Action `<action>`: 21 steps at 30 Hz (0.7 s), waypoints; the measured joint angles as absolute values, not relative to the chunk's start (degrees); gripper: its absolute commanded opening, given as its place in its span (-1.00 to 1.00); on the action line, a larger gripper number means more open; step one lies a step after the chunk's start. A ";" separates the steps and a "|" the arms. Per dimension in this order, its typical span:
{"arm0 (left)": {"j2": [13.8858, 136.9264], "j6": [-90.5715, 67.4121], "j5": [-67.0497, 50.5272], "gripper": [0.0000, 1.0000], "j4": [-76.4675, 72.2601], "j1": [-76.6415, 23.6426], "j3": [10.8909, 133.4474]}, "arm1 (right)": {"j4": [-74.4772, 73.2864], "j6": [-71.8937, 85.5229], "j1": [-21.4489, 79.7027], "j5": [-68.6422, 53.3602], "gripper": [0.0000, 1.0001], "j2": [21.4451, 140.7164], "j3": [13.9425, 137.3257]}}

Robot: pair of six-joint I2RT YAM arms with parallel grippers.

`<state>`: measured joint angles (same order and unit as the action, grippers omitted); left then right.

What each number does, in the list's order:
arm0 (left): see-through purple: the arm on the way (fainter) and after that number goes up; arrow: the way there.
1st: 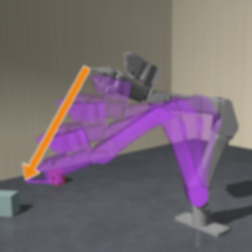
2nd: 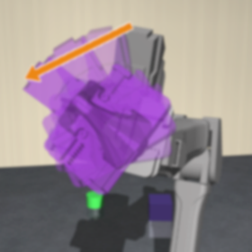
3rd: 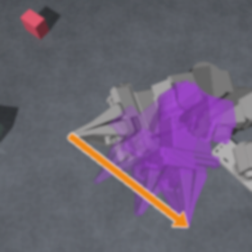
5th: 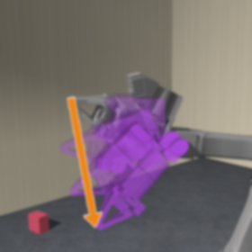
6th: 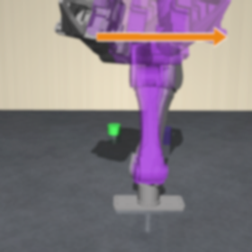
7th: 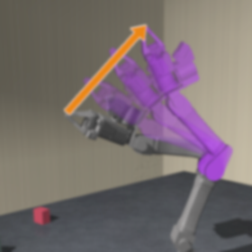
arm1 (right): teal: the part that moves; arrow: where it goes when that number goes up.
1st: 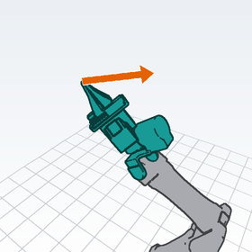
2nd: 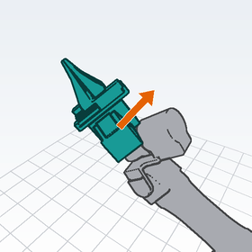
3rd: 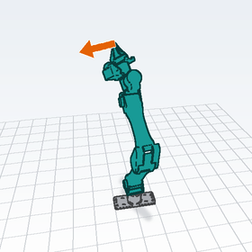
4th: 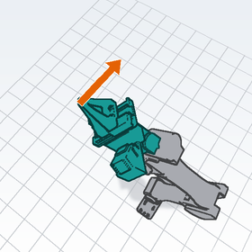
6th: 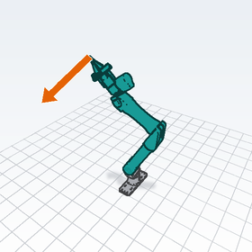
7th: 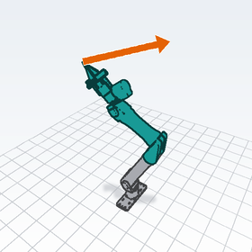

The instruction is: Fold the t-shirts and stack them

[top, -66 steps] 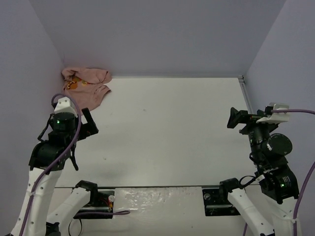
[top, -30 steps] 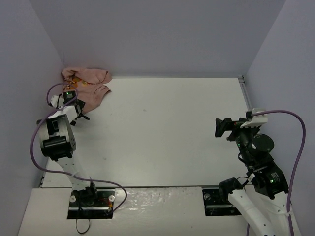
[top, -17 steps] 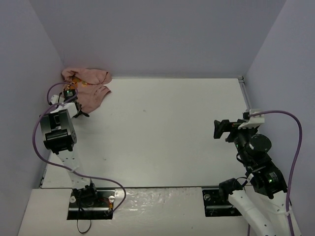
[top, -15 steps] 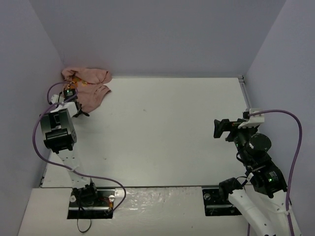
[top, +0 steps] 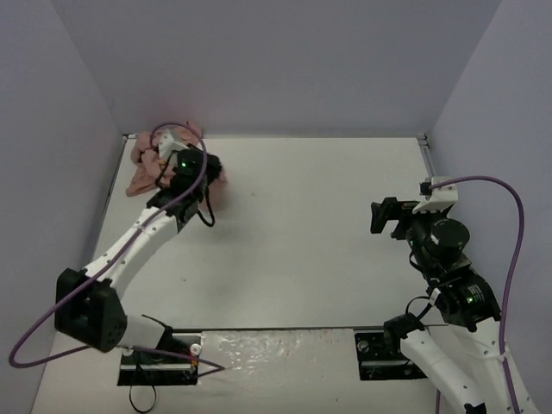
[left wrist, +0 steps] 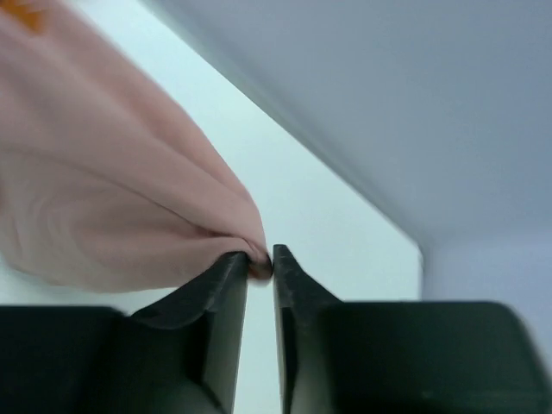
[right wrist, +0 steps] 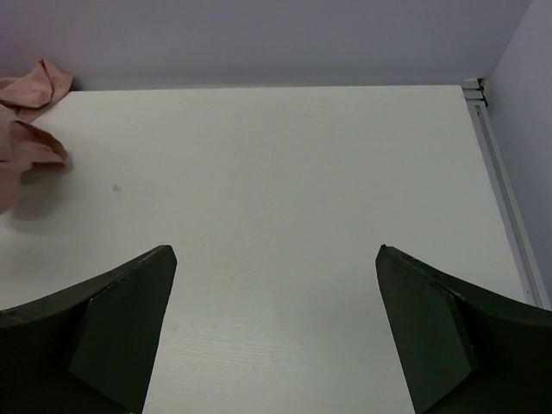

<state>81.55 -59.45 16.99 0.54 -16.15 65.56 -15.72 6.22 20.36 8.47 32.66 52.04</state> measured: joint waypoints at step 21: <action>70.44 -46.85 13.78 0.08 17.56 -24.05 60.49 | -14.81 22.66 20.38 3.29 0.93 67.33 56.59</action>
